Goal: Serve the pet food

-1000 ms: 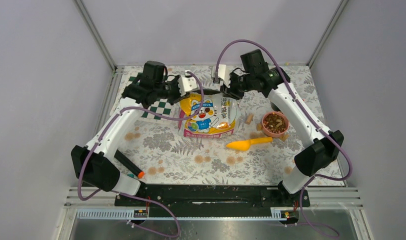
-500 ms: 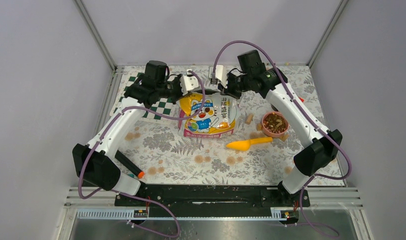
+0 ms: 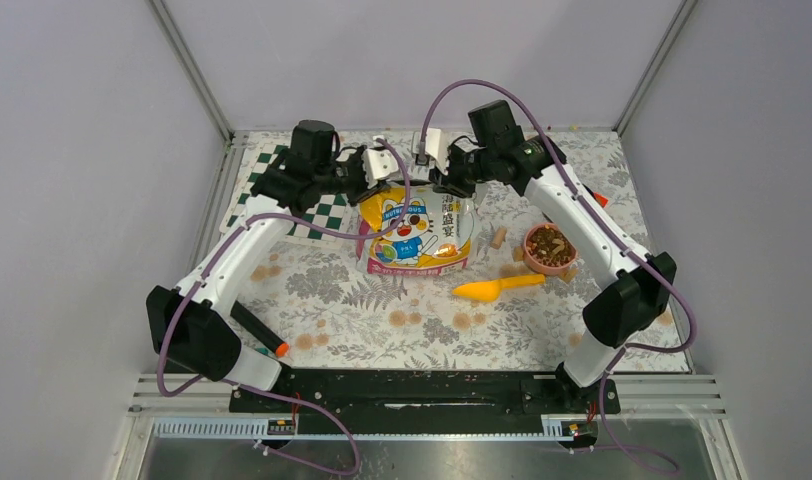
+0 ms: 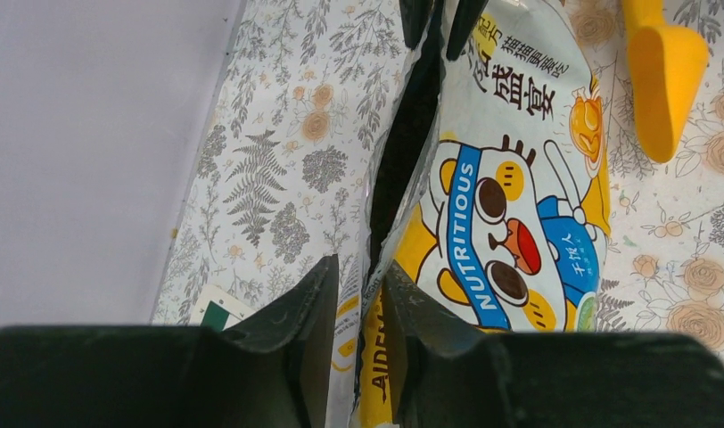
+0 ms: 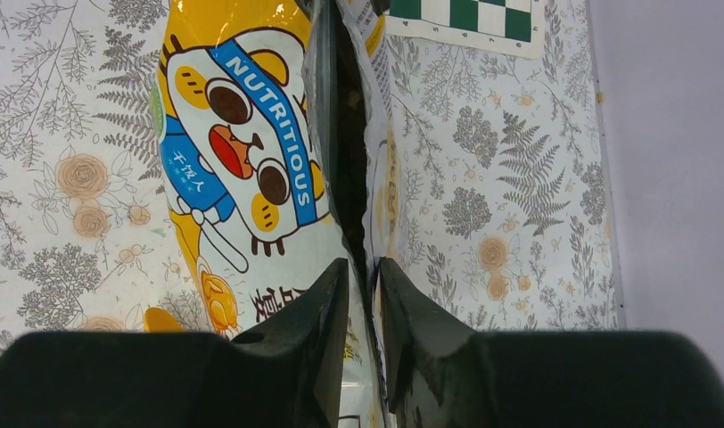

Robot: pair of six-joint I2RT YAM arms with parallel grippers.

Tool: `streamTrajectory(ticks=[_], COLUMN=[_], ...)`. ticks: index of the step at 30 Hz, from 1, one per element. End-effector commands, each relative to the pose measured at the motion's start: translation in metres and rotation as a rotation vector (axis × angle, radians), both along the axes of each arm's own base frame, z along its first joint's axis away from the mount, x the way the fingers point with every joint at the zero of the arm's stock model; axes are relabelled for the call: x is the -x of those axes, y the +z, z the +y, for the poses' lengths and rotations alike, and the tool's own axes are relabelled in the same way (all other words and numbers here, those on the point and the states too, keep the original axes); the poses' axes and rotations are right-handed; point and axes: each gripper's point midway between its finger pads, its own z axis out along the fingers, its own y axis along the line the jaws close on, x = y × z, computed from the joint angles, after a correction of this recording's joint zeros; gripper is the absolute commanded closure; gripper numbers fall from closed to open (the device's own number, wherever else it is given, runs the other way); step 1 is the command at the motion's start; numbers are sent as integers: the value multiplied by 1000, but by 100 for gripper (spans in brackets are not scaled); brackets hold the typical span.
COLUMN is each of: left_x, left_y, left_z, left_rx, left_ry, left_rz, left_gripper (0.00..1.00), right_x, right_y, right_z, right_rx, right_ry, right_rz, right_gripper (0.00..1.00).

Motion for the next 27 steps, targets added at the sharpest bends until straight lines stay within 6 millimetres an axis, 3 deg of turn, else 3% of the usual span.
streamTrajectory(ticks=[1, 4, 5, 9, 10, 11, 14, 16, 20, 23, 26, 27], left_x=[-2, 0, 1, 2, 2, 1, 0, 1, 1, 0, 1, 1], left_y=[11, 13, 14, 16, 16, 17, 21, 24, 25, 22, 21, 22], left_z=[-16, -17, -18, -19, -19, -19, -22, -25, -30, -31, -31, -31], left_rx=[59, 66, 70, 77, 80, 86, 118, 140, 170, 171, 170, 170], left_ry=[-54, -65, -71, -79, -77, -71, -71, -77, -94, -94, -96, -97], left_rz=[-25, -25, -26, -27, -27, -26, -37, -41, -30, -20, -19, -19], left_gripper=[77, 99, 100, 100, 99, 89, 74, 71, 71, 79, 100, 100], right_x=[3, 3, 3, 4, 3, 3, 4, 5, 5, 3, 2, 2], right_y=[2, 4, 5, 7, 8, 9, 9, 10, 9, 10, 11, 12], right_z=[16, 18, 18, 21, 21, 23, 26, 28, 32, 33, 34, 34], right_rx=[-45, -64, -68, -83, -88, -97, -120, -131, -145, -155, -165, -167], right_ry=[30, 33, 35, 44, 40, 39, 48, 57, 63, 53, 50, 51], right_rz=[9, -3, -6, -4, -4, -9, -4, 5, 13, 5, -11, -13], right_gripper=[76, 95, 100, 100, 100, 97, 81, 76, 75, 80, 98, 100])
